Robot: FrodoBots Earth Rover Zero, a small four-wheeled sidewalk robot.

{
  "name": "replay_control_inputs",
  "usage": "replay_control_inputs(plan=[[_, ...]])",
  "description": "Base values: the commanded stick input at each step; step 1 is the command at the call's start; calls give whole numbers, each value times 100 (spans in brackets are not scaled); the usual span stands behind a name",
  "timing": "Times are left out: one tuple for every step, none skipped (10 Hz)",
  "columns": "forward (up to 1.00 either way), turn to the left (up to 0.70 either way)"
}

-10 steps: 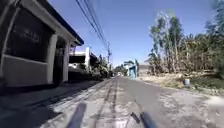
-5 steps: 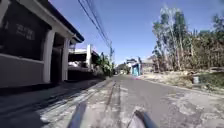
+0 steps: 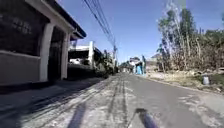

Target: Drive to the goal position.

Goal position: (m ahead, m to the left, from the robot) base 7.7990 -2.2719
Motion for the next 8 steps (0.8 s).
replay_control_inputs(plan=[[85, -34], [85, -34], [85, -34], [85, -24], [85, -4], [85, 0], [85, 0], [85, 0]])
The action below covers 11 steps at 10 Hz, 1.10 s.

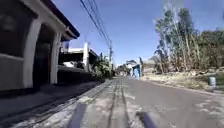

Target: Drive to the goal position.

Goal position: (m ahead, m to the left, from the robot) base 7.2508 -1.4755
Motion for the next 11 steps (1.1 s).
replay_control_inputs(plan=[[85, 0], [85, 0], [85, 0], [85, 0], [85, 0], [85, 0], [85, 0], [85, 0], [85, 0], [85, 0], [85, -10]])
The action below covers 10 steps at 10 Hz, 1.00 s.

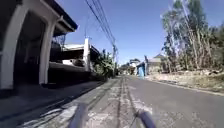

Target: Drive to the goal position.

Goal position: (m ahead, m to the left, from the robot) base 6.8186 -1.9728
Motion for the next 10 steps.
replay_control_inputs(plan=[[85, -25], [85, -34], [85, -34], [85, -34], [85, -34], [85, -34], [85, -34], [85, -19], [85, 0], [85, 0]])
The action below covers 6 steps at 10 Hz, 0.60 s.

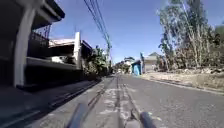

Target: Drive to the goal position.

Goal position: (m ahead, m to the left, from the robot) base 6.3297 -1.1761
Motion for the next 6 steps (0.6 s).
replay_control_inputs(plan=[[85, 0], [85, 0], [85, 0], [85, 0], [85, 0], [85, 0]])
